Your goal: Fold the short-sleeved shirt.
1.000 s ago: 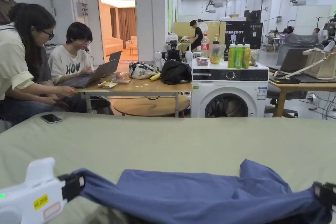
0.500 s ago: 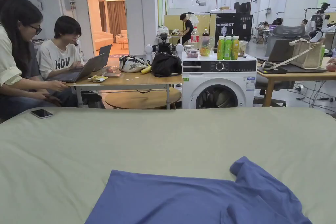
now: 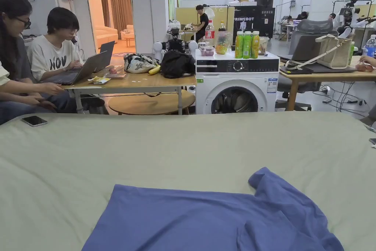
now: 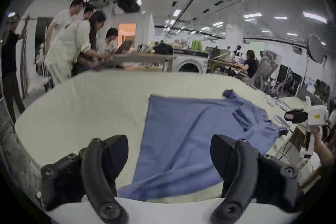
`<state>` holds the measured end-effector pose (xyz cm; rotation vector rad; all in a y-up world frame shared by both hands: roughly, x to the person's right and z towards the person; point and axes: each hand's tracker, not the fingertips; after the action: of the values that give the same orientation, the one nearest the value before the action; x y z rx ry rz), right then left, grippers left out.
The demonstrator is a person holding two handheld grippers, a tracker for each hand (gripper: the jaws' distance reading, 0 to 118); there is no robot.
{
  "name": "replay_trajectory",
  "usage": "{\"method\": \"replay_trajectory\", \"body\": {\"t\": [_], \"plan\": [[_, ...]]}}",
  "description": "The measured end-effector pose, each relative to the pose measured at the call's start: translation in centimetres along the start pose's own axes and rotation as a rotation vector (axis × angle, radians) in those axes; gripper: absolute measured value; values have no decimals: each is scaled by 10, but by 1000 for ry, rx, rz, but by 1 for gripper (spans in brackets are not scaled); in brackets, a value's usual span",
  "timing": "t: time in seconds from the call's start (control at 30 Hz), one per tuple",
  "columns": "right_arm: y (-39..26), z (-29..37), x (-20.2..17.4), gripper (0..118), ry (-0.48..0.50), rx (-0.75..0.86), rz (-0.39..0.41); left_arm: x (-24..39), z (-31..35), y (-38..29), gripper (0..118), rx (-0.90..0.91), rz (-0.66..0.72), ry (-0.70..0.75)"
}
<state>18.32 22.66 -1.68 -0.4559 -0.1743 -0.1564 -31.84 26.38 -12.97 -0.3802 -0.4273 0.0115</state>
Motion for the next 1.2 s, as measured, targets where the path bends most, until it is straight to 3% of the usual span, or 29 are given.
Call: {"method": "replay_trajectory", "body": {"t": [0.17,0.2,0.23,0.3,0.37,0.67,0.7,0.77,1.07,1.1,1.2], "plan": [[12,-9,-19,86,17,-2,17,19,-13,11,94,30,48,-77],[13,-8,-20,81,39,0,7,22,-13,11,94,29,58,-80],[11,-9,-20,68,48,6,0,23,-13,10,91,24,71,-91],[10,-7,-24,22,42,12,0,21,-10,6,55,28,91,-99],[7,-8,-25,0,46,12,6,18,-6,2,1,24,93,-86],[-1,1,-23,0,78,-6,-13,-31,20,-9,0,11,111,9],[-2,2,-23,0,81,-7,-16,-44,18,-16,16,-45,127,22],[-4,2,-27,0,87,-12,-20,-62,11,-35,62,-121,137,33],[-9,3,-30,0,88,-44,-4,-95,-31,-97,62,-320,244,73],[-9,4,-29,0,82,-45,-1,-96,-36,-100,59,-336,243,82],[-11,9,-22,0,52,-51,-3,-90,-39,-103,25,-328,205,65]]}}
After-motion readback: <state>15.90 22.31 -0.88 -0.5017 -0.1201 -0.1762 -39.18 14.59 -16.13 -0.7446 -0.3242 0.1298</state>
